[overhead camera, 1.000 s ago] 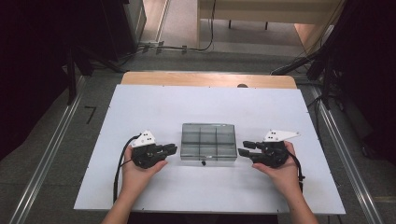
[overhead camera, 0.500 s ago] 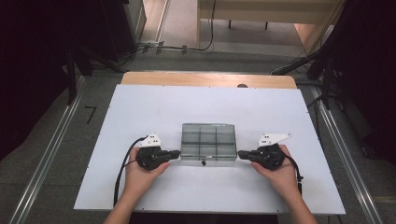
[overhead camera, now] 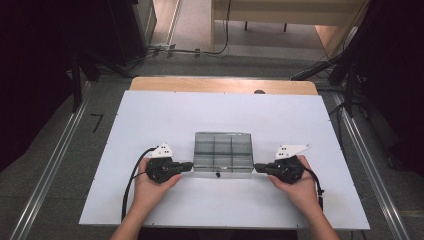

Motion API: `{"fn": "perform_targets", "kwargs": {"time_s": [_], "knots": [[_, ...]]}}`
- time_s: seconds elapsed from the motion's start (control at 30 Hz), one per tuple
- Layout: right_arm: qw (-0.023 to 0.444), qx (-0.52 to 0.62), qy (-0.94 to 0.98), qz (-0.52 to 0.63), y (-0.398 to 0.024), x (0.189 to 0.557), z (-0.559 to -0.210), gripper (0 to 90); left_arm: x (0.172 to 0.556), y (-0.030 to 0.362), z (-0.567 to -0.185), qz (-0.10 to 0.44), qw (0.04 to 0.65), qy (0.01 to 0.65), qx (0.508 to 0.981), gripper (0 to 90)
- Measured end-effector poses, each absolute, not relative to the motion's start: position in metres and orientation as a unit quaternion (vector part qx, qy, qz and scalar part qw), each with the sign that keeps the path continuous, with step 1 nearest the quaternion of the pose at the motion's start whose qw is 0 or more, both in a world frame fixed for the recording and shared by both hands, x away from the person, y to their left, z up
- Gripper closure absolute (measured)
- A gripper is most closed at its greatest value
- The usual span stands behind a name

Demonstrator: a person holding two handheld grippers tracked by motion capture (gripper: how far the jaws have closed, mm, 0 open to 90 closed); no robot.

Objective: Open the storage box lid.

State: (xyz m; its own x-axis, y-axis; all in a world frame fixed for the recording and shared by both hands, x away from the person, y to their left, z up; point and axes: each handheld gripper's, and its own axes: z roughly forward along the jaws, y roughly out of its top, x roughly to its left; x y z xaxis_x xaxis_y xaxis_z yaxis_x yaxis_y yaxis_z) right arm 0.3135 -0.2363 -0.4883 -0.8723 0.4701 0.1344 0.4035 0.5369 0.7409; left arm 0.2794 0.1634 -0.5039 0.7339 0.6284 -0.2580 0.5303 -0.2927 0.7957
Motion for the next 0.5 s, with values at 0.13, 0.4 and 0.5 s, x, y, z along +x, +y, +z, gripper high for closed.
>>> {"fn": "perform_targets", "kwargs": {"time_s": [0.13, 0.4, 0.5], "knots": [[0.041, 0.247, 0.876, 0.413, -0.2367, 0.3131, -0.4876, 88.1, 0.2791, 0.1636, -0.5035, 0.050, 0.473, 0.360, 0.802, 90.0], [0.045, 0.244, 0.872, 0.422, -0.2360, 0.3103, -0.4845, 88.2, 0.2797, 0.1642, -0.5038, 0.048, 0.475, 0.359, 0.802, 90.0], [0.044, 0.242, 0.872, 0.424, -0.2364, 0.3098, -0.4847, 88.2, 0.2791, 0.1637, -0.5034, 0.050, 0.474, 0.361, 0.801, 90.0]]}}
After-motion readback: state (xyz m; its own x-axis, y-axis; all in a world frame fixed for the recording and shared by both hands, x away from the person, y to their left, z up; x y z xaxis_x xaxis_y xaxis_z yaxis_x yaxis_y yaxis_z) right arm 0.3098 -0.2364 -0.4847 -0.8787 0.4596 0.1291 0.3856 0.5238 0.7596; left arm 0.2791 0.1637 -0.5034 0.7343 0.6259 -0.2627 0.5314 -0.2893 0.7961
